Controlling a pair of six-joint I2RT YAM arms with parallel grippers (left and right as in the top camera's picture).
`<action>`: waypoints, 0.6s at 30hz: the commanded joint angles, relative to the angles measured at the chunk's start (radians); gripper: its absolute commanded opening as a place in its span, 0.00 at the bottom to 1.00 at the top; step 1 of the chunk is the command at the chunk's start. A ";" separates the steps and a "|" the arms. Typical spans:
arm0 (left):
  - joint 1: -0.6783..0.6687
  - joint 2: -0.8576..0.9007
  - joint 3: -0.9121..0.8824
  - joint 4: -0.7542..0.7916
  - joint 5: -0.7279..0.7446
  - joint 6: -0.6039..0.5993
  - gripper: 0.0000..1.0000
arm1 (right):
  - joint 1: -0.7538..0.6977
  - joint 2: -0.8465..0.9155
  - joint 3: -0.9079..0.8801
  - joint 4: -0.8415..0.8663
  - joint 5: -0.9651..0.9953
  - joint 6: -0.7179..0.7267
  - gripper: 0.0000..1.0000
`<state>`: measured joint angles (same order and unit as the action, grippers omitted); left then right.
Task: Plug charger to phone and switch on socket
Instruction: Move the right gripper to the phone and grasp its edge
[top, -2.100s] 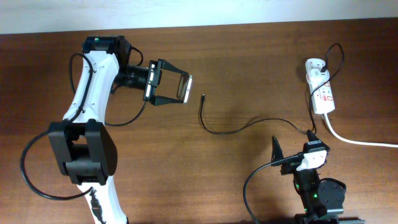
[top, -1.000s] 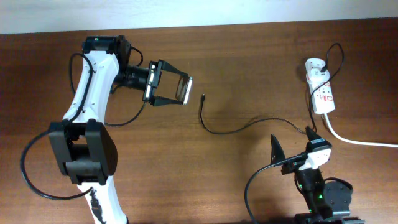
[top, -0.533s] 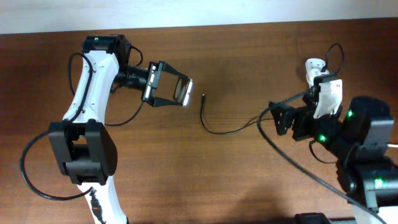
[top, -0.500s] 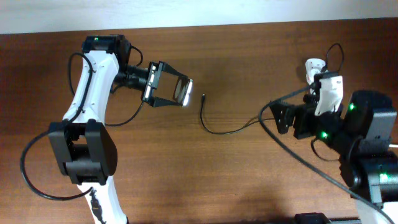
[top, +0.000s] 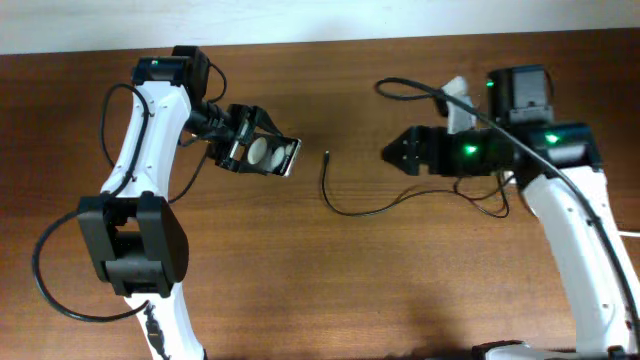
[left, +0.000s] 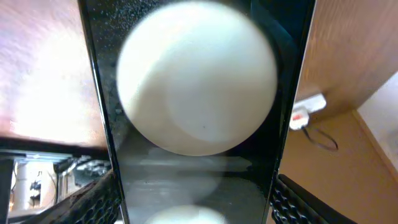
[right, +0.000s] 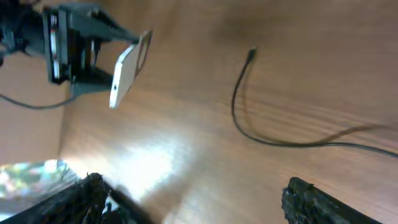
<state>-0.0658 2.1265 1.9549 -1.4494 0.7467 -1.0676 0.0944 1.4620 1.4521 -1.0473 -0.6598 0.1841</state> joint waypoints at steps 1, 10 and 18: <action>0.003 -0.002 0.022 0.003 -0.121 -0.073 0.00 | 0.109 0.041 0.012 0.093 -0.004 0.168 0.93; 0.002 -0.002 0.022 0.028 -0.152 -0.073 0.00 | 0.379 0.291 0.012 0.428 0.097 0.618 0.74; -0.015 -0.002 0.022 0.027 -0.142 -0.073 0.00 | 0.491 0.329 0.012 0.552 0.303 0.742 0.61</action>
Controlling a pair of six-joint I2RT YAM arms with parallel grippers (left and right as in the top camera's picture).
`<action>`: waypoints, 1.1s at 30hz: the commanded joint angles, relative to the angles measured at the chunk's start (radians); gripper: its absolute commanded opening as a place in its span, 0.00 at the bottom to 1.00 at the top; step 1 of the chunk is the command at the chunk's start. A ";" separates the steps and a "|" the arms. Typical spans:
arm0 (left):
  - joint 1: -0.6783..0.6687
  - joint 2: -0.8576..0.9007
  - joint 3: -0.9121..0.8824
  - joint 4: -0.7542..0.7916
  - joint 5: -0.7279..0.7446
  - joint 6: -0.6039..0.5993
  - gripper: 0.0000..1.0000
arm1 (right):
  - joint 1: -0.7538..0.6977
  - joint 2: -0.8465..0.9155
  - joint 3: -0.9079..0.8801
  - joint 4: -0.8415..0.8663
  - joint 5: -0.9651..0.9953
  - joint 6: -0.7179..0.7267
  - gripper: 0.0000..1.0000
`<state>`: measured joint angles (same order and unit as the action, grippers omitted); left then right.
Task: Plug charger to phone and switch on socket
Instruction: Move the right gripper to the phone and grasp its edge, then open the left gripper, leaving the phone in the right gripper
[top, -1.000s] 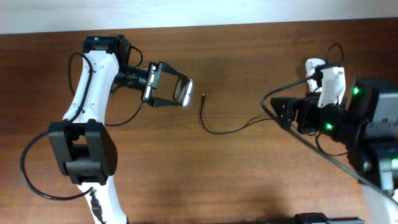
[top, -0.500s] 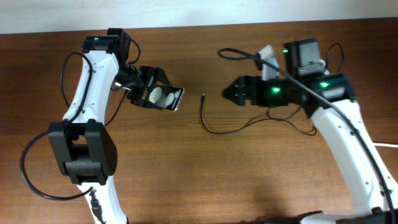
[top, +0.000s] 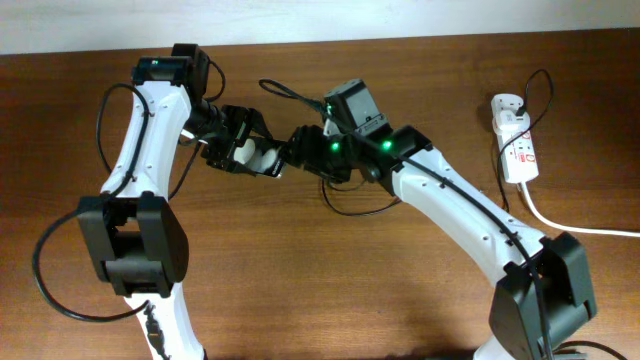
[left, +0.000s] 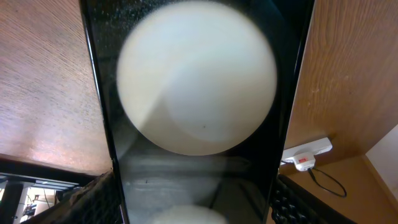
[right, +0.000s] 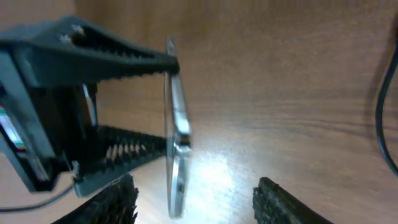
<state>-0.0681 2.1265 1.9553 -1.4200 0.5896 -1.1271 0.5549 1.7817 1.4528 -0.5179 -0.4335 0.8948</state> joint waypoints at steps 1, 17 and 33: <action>-0.018 -0.002 0.021 -0.002 0.023 -0.014 0.00 | 0.042 0.010 0.011 0.029 0.095 0.031 0.61; -0.070 -0.002 0.021 -0.006 0.177 -0.025 0.01 | 0.075 0.059 0.011 0.095 0.207 0.065 0.29; -0.070 -0.002 0.021 -0.010 0.174 -0.024 0.12 | 0.073 0.058 0.011 0.206 0.093 0.077 0.04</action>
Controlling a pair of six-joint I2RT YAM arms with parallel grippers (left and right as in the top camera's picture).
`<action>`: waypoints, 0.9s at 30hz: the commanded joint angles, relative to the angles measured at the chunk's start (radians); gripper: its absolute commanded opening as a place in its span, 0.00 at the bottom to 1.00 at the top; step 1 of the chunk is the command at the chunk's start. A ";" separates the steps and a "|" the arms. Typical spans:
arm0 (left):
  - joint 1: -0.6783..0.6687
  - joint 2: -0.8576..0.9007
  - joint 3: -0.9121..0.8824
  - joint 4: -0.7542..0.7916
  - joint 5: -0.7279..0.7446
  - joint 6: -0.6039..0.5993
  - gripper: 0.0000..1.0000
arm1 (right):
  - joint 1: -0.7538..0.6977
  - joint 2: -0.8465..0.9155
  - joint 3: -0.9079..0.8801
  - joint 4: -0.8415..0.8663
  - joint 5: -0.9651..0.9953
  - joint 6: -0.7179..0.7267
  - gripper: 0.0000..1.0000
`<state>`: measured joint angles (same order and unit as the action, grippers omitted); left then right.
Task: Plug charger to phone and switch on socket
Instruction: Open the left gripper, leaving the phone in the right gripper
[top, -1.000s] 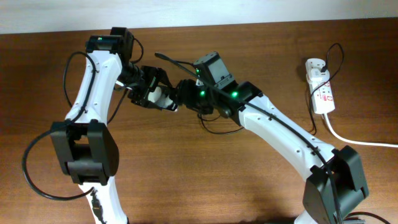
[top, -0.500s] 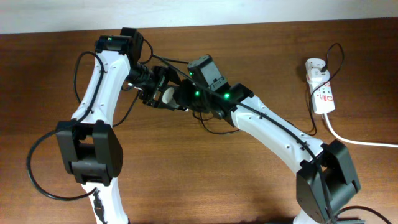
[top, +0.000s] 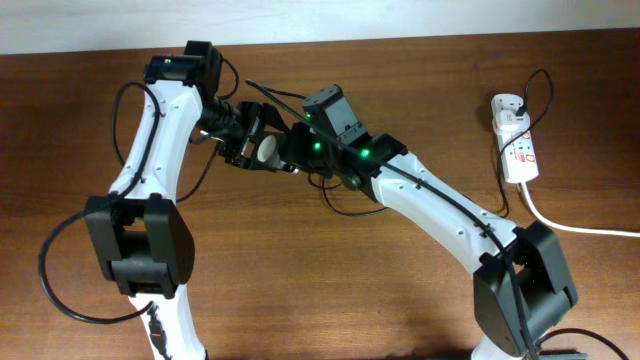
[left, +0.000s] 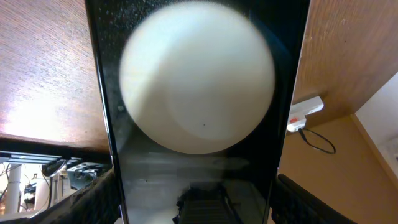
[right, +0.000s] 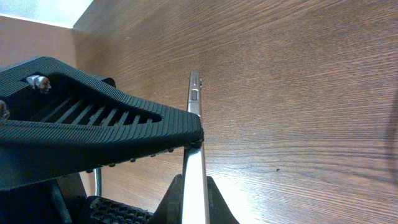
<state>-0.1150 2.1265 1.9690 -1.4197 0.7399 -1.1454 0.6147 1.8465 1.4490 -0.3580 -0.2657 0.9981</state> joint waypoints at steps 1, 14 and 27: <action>-0.023 -0.002 0.008 -0.010 0.023 -0.006 0.16 | 0.013 -0.006 0.015 0.046 -0.076 -0.020 0.04; -0.023 -0.002 0.008 -0.010 0.023 -0.006 0.99 | 0.013 -0.006 0.015 0.049 -0.082 -0.020 0.04; -0.020 -0.002 0.008 0.073 -0.187 0.062 0.93 | -0.165 -0.006 0.015 -0.151 -0.173 -0.111 0.04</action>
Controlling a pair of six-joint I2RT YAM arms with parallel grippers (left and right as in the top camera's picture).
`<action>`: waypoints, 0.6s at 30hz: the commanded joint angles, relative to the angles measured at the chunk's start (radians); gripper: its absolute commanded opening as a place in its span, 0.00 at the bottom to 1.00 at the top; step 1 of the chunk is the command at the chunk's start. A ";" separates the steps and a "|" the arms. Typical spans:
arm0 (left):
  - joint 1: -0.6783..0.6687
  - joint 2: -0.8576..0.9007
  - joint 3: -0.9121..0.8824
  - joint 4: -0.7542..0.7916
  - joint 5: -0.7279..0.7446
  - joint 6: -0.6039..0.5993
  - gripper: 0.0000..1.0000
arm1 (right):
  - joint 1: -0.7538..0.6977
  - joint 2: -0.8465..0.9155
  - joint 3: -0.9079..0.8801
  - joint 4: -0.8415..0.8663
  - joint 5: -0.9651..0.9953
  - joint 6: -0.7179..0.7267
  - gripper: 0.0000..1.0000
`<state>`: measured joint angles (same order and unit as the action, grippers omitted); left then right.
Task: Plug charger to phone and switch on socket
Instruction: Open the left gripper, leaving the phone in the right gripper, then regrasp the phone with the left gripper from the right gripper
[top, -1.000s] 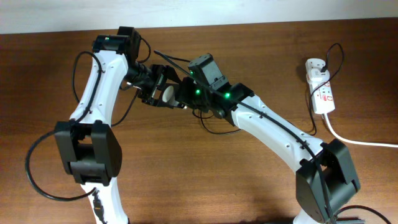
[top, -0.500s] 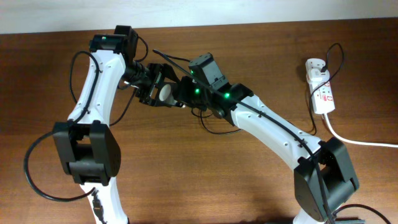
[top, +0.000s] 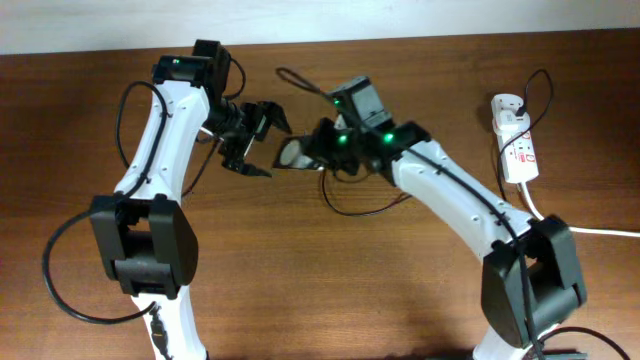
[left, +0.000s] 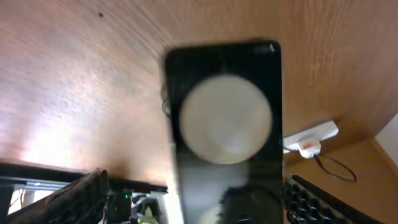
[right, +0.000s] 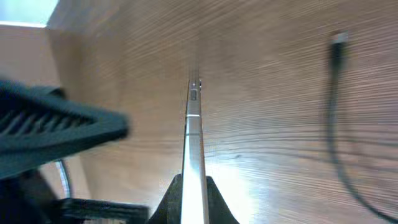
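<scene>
The phone (top: 291, 153) hangs above the table, its dark screen (left: 224, 124) facing the left wrist camera. My right gripper (top: 312, 150) is shut on its right end; in the right wrist view the phone (right: 194, 137) shows edge-on between that gripper's (right: 193, 190) fingers. My left gripper (top: 270, 148) stands open just left of the phone, apart from it, with its fingers (left: 71, 196) spread wide. The charger cable (top: 350, 212) lies on the table under the right arm, its plug tip (right: 337, 38) free. The white socket strip (top: 515, 140) lies at the far right.
The strip's own white cord (top: 590, 232) runs off the table's right edge. The left arm's black cable (top: 120, 110) loops beside its upper link. Bare wood table (top: 330, 290) fills the front half. The strip (left: 311, 138) also shows in the left wrist view.
My left gripper has opened and let go of the phone. The phone now sits only in my right gripper, a little further right and clear of the left fingers.
At first my left gripper held the phone aloft while my right gripper stood open far to the right. Then the right gripper was open at the phone's free end, then shut on it with both holding. Now the right gripper alone holds it.
</scene>
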<state>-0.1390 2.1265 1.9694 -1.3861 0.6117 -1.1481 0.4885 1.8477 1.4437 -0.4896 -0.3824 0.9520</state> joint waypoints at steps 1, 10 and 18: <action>0.004 -0.002 0.007 0.063 -0.059 0.111 0.95 | -0.075 -0.008 0.021 -0.051 -0.094 -0.109 0.04; 0.005 -0.002 0.007 0.153 0.119 0.483 0.99 | -0.342 -0.125 0.021 -0.293 -0.290 -0.487 0.04; 0.030 -0.002 0.007 0.257 0.380 0.761 1.00 | -0.628 -0.597 -0.118 -0.518 -0.266 -0.630 0.04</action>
<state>-0.1307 2.1265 1.9694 -1.1351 0.9020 -0.4736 -0.1059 1.3514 1.3941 -1.0164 -0.6182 0.3561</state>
